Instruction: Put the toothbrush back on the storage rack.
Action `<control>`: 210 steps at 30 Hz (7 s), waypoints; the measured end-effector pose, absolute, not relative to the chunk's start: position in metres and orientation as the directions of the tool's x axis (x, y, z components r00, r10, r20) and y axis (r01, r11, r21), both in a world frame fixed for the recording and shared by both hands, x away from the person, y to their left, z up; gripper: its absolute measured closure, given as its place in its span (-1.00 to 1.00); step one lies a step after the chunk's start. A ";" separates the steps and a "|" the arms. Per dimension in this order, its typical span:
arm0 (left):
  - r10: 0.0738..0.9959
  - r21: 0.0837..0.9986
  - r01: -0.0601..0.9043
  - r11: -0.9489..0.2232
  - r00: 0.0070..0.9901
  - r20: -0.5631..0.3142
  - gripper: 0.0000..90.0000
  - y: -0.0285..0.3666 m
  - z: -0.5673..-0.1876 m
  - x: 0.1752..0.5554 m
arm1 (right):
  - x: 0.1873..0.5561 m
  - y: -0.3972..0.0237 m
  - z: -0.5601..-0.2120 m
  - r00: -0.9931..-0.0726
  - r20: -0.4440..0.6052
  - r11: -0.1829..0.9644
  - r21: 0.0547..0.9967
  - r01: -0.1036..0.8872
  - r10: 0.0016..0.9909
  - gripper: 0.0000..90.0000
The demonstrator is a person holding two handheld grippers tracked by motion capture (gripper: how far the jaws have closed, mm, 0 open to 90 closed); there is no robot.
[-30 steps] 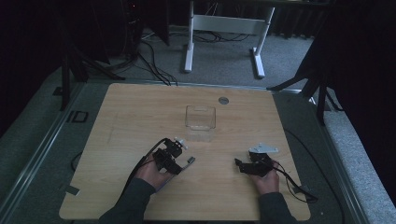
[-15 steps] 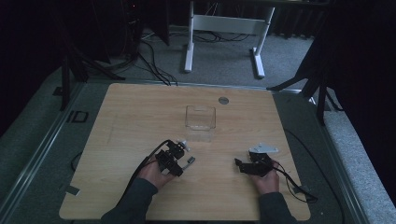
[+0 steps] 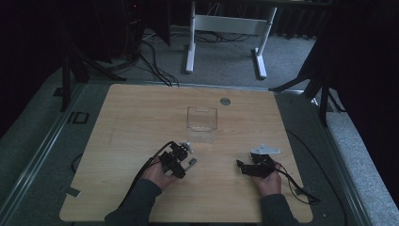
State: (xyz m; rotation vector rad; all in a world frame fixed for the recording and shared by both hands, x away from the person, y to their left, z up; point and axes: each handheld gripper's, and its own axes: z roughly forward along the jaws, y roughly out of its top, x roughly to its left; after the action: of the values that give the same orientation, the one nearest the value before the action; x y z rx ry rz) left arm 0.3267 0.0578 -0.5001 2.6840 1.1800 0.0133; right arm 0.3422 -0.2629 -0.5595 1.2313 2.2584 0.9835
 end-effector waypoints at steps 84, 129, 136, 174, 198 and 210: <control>0.721 0.151 0.714 -0.684 0.693 -0.012 0.82 0.056 -0.501 0.335 | 0.342 -0.263 -0.560 -0.542 -0.003 0.370 0.733 0.570 0.841 -0.44; 0.754 0.315 0.720 -0.618 0.656 -0.020 0.82 0.068 -0.472 0.331 | 0.342 -0.263 -0.560 -0.541 -0.002 0.369 0.733 0.571 0.841 -0.44; 0.757 0.346 0.716 -0.606 0.653 -0.026 0.82 0.070 -0.468 0.331 | 0.342 -0.263 -0.560 -0.540 -0.001 0.367 0.734 0.572 0.842 -0.44; 0.727 0.539 0.625 -0.565 0.686 -0.034 0.81 0.073 -0.447 0.323 | 0.342 -0.263 -0.560 -0.540 -0.002 0.369 0.733 0.571 0.841 -0.44; 0.723 0.639 0.563 -0.523 0.691 -0.017 0.82 0.075 -0.438 0.318 | 0.342 -0.263 -0.560 -0.542 -0.004 0.370 0.733 0.570 0.841 -0.44; 0.730 0.680 0.545 -0.492 0.683 -0.019 0.82 0.076 -0.435 0.317 | 0.342 -0.263 -0.560 -0.541 -0.003 0.370 0.733 0.571 0.841 -0.44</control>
State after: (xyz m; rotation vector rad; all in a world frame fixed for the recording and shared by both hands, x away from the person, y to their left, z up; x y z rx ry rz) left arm 0.3169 0.0763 -0.4348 2.2210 0.9738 0.3575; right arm 0.3423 -0.2628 -0.5595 1.2303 2.2588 0.9834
